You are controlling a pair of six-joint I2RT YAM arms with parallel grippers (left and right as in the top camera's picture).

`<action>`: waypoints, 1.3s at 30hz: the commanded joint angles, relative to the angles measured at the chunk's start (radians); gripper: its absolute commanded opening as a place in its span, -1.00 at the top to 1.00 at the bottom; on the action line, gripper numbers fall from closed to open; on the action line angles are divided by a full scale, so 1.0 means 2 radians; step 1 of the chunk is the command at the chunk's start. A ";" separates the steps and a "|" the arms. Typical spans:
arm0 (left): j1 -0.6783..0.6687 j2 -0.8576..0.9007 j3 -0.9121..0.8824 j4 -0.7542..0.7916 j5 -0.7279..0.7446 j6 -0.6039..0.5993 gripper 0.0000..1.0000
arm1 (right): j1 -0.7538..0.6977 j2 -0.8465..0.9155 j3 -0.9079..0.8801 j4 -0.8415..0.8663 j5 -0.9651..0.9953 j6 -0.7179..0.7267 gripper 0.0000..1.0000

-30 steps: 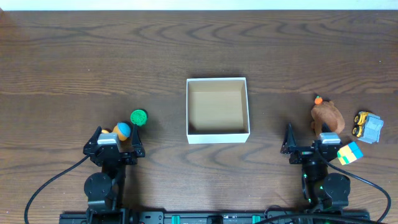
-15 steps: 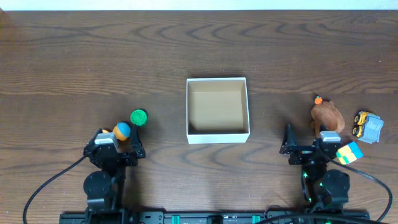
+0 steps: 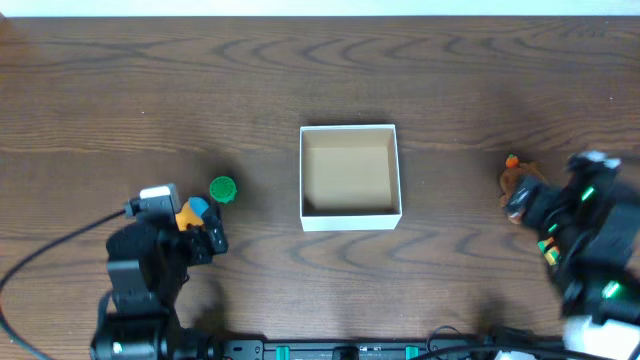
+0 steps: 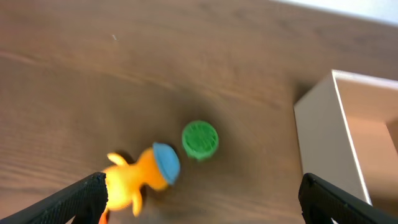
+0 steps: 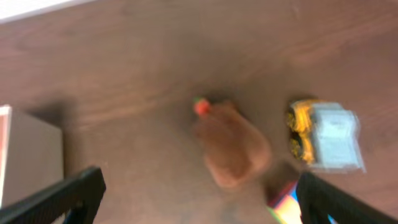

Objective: Pack container
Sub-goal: 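Move the right gripper toward the yellow-grey toy truck, then lower the right gripper and grasp the yellow-grey toy truck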

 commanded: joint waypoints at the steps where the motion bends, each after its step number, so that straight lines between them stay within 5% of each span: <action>1: 0.004 0.054 0.048 -0.027 0.022 -0.003 -0.96 | -0.080 0.101 0.116 -0.065 -0.099 -0.074 -0.99; 4: 0.004 0.082 0.064 -0.039 0.022 -0.007 -0.96 | -0.148 0.186 0.203 -0.149 -0.133 -0.135 -0.99; 11: 0.004 0.095 0.064 -0.039 0.022 -0.010 -0.96 | -0.238 0.301 0.275 -0.220 -0.138 -0.143 -0.98; 24: 0.004 0.095 0.064 -0.043 0.022 -0.010 -0.96 | -0.261 0.473 0.264 -0.127 -0.056 -0.139 -0.98; 39: 0.004 0.096 0.064 -0.043 0.021 -0.010 -0.96 | -0.242 0.547 0.264 -0.091 -0.068 -0.153 -0.99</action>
